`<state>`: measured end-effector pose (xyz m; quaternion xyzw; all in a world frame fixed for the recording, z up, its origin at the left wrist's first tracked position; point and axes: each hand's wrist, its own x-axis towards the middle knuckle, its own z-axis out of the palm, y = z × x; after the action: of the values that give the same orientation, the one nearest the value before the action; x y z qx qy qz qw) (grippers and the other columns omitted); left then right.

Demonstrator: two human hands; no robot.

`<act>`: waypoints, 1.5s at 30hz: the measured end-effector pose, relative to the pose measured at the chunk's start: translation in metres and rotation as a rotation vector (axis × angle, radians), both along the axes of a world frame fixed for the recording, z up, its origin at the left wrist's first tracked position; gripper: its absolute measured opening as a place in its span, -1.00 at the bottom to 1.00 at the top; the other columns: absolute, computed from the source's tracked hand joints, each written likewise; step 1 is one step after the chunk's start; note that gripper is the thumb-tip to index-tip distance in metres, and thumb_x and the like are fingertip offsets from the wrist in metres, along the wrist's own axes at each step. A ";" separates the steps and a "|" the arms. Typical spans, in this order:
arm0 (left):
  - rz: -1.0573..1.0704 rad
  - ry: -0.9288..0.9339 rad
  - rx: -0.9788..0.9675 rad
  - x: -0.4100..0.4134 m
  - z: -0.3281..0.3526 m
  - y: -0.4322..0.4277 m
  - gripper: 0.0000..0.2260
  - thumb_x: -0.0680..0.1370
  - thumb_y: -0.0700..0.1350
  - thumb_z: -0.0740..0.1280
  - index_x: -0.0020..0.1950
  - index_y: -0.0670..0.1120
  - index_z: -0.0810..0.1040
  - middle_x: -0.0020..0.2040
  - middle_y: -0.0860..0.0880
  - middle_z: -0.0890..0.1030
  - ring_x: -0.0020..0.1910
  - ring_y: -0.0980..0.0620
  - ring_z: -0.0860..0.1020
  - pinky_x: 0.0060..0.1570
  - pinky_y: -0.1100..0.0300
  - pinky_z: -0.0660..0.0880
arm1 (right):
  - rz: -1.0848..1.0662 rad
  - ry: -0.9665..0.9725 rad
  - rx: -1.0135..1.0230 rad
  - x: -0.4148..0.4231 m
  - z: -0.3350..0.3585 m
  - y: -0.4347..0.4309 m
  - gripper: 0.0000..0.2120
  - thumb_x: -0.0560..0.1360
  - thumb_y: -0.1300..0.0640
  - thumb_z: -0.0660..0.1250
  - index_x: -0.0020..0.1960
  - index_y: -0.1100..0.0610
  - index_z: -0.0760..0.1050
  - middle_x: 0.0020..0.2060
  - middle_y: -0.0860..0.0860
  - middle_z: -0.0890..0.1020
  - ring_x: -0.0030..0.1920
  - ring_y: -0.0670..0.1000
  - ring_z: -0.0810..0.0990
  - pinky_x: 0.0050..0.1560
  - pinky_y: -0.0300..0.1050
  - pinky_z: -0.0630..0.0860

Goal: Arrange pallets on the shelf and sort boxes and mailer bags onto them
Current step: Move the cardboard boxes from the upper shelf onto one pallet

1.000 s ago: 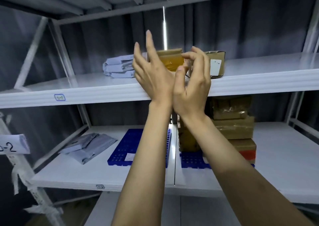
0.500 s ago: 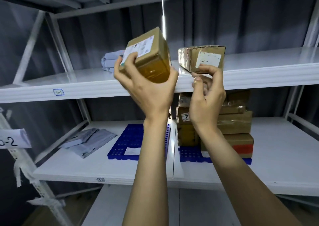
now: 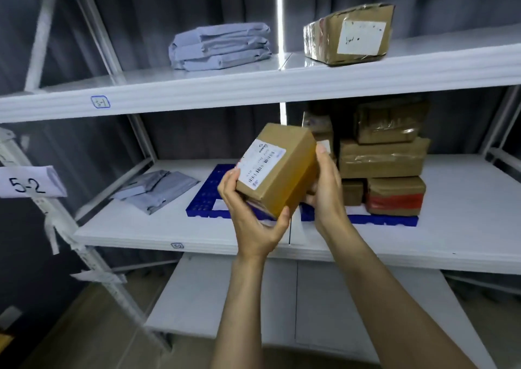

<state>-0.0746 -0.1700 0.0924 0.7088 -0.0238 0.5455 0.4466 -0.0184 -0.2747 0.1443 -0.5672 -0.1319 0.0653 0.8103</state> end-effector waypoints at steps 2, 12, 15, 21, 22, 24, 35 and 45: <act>0.003 0.147 0.089 0.002 -0.027 0.002 -0.13 0.29 0.07 0.48 0.45 -0.17 0.10 0.42 -0.19 0.21 0.45 -0.11 0.23 0.32 0.20 0.38 | 0.030 0.131 -0.031 0.002 -0.020 -0.003 -0.39 0.44 -0.33 0.24 0.39 -0.09 0.25 0.22 0.03 0.54 0.15 0.03 0.57 0.13 0.14 0.55; -0.209 0.742 0.040 0.013 -0.078 -0.002 -0.07 0.31 0.17 0.54 0.50 0.20 0.01 0.45 0.17 0.28 0.34 0.36 0.28 0.10 0.51 0.28 | -0.130 0.257 -0.099 0.036 -0.081 -0.032 -0.40 0.41 0.19 0.44 0.34 0.15 0.21 0.08 0.05 0.55 0.02 -0.05 0.58 -0.10 -0.17 0.53; -0.174 0.764 0.077 0.032 -0.078 -0.010 -0.10 0.27 0.21 0.55 0.46 0.12 0.11 0.38 0.11 0.35 0.30 0.24 0.35 0.06 0.48 0.35 | -0.159 0.179 -0.090 0.048 -0.082 -0.040 -0.44 0.42 0.32 0.40 0.33 0.10 0.26 0.09 0.02 0.53 0.02 -0.09 0.55 -0.13 -0.25 0.47; -0.136 0.748 0.015 0.073 -0.080 -0.025 -0.15 0.20 0.28 0.55 0.33 0.08 0.18 0.22 0.05 0.40 0.18 0.12 0.45 0.00 0.08 0.61 | -0.108 0.040 -0.128 0.073 -0.083 -0.046 -0.33 0.34 0.37 0.43 0.36 0.01 0.35 0.22 0.05 0.55 0.23 0.01 0.52 -0.05 -0.19 0.52; -0.114 0.728 0.009 0.080 -0.080 -0.026 -0.16 0.21 0.26 0.55 0.31 0.08 0.18 0.22 0.04 0.40 0.18 0.10 0.45 -0.02 0.08 0.61 | -0.103 0.020 -0.135 0.077 -0.084 -0.047 -0.31 0.34 0.39 0.42 0.38 0.00 0.34 0.24 0.04 0.54 0.25 0.01 0.50 -0.02 -0.16 0.54; -0.076 0.680 0.002 0.092 -0.079 -0.030 -0.19 0.23 0.22 0.56 0.31 0.05 0.19 0.22 0.03 0.41 0.18 0.09 0.46 -0.03 0.12 0.61 | -0.092 -0.004 -0.146 0.083 -0.084 -0.046 -0.27 0.37 0.45 0.39 0.43 -0.01 0.31 0.26 0.02 0.53 0.28 -0.01 0.49 0.07 -0.08 0.57; 0.039 0.681 -0.177 0.144 -0.110 -0.047 -0.23 0.26 0.17 0.56 0.27 -0.04 0.21 0.20 -0.03 0.43 0.16 0.04 0.50 0.02 0.15 0.61 | -0.214 -0.068 -0.316 0.113 -0.114 -0.038 -0.43 0.43 0.35 0.42 0.40 0.10 0.41 0.25 0.04 0.57 0.25 0.01 0.55 0.20 -0.02 0.55; 0.039 0.674 -0.186 0.162 -0.114 -0.048 -0.26 0.30 0.05 0.58 0.27 -0.11 0.23 0.21 -0.10 0.43 0.19 -0.01 0.48 0.04 0.10 0.60 | -0.273 -0.112 -0.373 0.129 -0.125 -0.039 -0.62 0.51 0.32 0.34 0.31 0.19 0.49 0.09 -0.03 0.60 -0.02 -0.23 0.57 -0.13 -0.48 0.49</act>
<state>0.0877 -0.2176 -0.0220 0.8057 0.1883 0.2893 0.4814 0.1108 -0.3133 0.0195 -0.7224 -0.0843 -0.0530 0.6843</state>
